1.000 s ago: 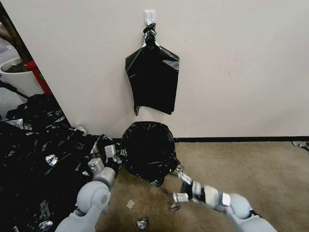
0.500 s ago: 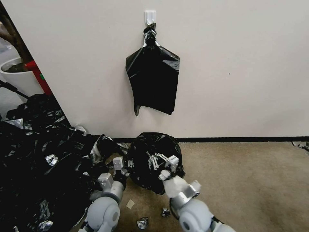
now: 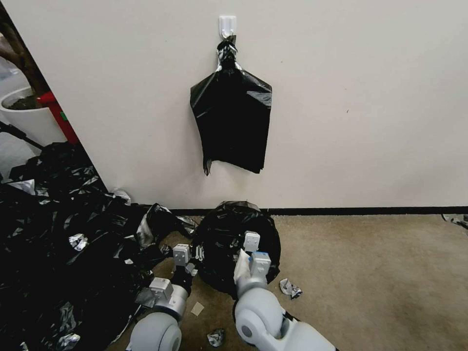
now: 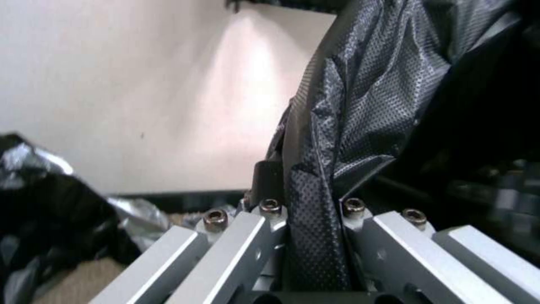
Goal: Place a trash bag onto the trash bin.
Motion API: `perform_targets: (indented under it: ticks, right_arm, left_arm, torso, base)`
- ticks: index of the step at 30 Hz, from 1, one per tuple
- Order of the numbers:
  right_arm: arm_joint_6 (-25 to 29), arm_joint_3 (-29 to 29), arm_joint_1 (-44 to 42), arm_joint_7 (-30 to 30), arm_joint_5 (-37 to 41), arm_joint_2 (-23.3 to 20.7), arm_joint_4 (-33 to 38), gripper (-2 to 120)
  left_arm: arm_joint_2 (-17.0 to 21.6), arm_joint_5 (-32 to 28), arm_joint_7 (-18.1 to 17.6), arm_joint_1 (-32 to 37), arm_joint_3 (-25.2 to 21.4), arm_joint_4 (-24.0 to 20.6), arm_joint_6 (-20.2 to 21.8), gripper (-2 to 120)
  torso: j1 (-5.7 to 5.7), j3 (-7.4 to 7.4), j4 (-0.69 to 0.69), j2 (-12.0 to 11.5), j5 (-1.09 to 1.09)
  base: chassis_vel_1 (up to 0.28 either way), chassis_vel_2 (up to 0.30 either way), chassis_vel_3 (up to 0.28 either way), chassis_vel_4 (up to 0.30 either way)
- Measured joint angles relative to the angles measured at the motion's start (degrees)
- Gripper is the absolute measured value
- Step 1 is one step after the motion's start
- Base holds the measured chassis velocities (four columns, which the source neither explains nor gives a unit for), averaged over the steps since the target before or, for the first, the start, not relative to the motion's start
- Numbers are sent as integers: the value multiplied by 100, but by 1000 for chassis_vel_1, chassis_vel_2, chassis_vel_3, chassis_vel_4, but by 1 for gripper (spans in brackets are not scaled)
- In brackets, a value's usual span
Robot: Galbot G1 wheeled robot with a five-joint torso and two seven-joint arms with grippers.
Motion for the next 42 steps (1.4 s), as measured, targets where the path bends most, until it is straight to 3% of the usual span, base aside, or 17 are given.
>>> perform_targets:
  ticks: [2,11,14,16,20,23,29,38,42]
  right_arm:
    - [-382,-113,258,256,230,162,-279,0]
    - [-780,-83,594,390,248,309,-912,0]
    - [-793,-37,620,381,68,269,-1003,0]
    - [-722,56,613,191,-575,164,-1100,0]
    - [-632,112,522,-91,-1009,62,-1035,0]
    - [-525,77,406,-283,-831,14,-786,0]
    - [-453,-141,266,-441,474,16,-363,0]
    - [-912,-117,403,-245,504,-6,-722,0]
    - [-1054,-66,448,-204,-21,-86,-863,0]
  left_arm:
    - [-46,190,124,26,16,41,-161,3]
    - [-76,221,134,63,58,-65,-176,3]
    - [-55,218,134,76,54,-101,-158,3]
    - [-26,183,120,97,50,-155,-81,3]
    - [-20,154,94,103,60,-191,8,3]
    - [-20,144,78,90,86,-193,64,3]
    - [-28,115,68,64,149,-218,119,3]
    - [-48,105,70,126,182,-356,148,3]
    - [-44,11,72,171,175,-428,223,3]
  torso:
    - [0,0,0,0,0]
    - [0,0,0,0,1]
    - [0,0,0,0,1]
    - [0,0,0,0,1]
    - [0,0,-1,0,1]
    - [0,0,-1,0,1]
    - [0,0,0,0,1]
    - [0,0,0,0,1]
    - [0,0,0,0,1]
  base:
    - [0,0,0,0]
    - [0,0,0,0]
    - [0,0,0,0]
    - [0,0,0,0]
    - [0,0,0,0]
    - [0,0,0,0]
    - [0,0,0,0]
    - [0,0,0,0]
    - [0,0,0,0]
